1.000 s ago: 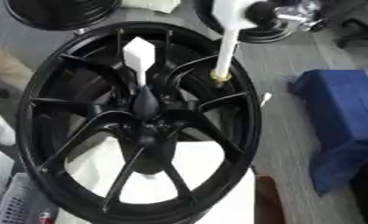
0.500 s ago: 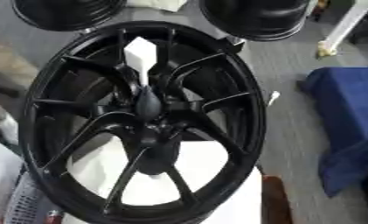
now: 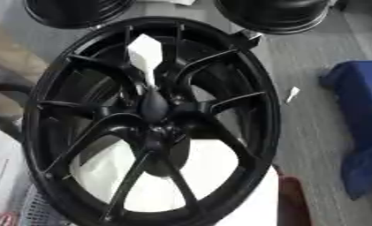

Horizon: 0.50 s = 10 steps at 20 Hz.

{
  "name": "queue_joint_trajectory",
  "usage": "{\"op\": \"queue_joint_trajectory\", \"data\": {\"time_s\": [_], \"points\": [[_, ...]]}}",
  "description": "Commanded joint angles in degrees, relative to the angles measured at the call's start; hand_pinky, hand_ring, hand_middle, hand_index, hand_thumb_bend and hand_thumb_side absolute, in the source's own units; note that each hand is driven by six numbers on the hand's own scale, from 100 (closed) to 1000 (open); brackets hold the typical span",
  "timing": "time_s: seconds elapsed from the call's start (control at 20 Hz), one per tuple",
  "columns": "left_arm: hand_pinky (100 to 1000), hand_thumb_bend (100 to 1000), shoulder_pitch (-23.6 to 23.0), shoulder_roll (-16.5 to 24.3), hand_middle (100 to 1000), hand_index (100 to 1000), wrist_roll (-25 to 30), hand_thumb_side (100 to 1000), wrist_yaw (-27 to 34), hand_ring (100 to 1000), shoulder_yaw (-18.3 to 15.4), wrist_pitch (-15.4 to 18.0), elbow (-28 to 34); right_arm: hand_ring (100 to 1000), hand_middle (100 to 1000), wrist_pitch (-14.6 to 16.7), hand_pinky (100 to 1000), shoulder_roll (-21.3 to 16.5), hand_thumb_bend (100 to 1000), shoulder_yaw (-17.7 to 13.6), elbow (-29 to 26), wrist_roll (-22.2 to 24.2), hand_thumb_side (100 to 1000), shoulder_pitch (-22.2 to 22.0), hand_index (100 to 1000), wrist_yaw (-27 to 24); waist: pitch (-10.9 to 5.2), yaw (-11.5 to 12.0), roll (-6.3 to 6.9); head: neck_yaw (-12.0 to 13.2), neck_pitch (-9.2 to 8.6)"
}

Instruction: Pull the pin out of the wheel hub.

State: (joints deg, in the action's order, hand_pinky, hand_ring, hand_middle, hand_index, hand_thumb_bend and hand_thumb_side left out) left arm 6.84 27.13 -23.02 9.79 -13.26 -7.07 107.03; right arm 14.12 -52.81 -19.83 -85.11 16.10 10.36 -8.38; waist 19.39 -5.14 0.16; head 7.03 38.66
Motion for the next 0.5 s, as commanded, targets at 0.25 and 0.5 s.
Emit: {"op": "queue_joint_trajectory", "data": {"time_s": [0.25, 0.5], "points": [[671, 515, 0.79, 1.02, 552, 703, 0.04, 552, -0.02, 723, -0.57, 0.07, 1.36, 791, 809, -0.14, 855, -0.68, 100, -2.70, -3.77, -2.09, 649, 0.48, 898, -0.45, -0.99, 0.08, 0.02, 0.12, -0.86], [671, 514, 0.93, 1.05, 553, 703, 0.19, 551, 0.00, 724, -0.47, 0.05, 1.42, 795, 820, -1.23, 857, -0.63, 100, -2.04, -7.37, -3.38, 484, 1.48, 905, -1.64, -1.08, 0.09, 0.06, -0.24, -0.90]]}}
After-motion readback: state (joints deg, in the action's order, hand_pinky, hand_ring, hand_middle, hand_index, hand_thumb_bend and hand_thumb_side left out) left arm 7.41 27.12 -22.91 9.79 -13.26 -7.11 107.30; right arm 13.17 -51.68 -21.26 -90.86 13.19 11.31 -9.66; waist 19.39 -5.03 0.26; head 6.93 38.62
